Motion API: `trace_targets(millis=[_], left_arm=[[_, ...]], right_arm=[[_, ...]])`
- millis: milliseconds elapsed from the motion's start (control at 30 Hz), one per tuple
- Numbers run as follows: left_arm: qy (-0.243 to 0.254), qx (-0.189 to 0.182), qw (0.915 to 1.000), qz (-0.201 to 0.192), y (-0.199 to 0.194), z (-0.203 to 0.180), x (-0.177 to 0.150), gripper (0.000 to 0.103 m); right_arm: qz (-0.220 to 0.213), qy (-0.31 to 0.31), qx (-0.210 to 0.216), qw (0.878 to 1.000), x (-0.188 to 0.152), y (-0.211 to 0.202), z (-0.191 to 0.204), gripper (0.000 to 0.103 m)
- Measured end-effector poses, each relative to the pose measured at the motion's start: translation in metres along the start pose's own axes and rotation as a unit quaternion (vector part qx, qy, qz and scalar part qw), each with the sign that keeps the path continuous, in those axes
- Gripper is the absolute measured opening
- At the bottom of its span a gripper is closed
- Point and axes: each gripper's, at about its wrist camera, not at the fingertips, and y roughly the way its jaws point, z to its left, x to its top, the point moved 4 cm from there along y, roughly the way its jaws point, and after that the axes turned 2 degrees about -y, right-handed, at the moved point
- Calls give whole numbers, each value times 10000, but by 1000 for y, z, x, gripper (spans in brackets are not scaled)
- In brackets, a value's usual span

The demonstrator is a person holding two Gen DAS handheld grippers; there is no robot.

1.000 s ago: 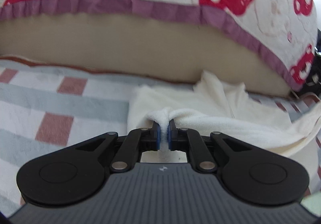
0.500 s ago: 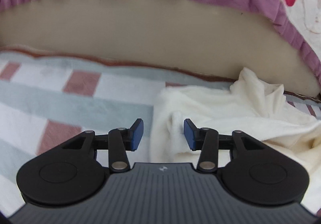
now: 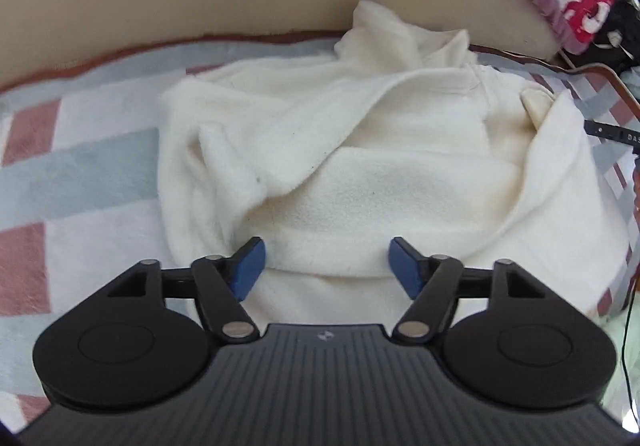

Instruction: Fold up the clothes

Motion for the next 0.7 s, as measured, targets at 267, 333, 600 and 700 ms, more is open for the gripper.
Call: trace_targets(millis=[267, 333, 600, 700], left_arm=[[95, 39, 9991, -415, 3, -5, 0, 75], [321, 155, 9978, -565, 1, -8, 1, 12], [162, 1166, 9647, -2354, -44, -5, 24, 2], [-25, 1404, 9566, -2552, -62, 7, 27, 18]], right_arm=[[-67, 655, -236, 9976, -17, 14, -17, 70], [-109, 629, -245, 9977, -19, 11, -19, 69], [-206, -84, 13, 9998, -11, 14, -10, 50], [-268, -80, 36, 9996, -5, 15, -7, 54]])
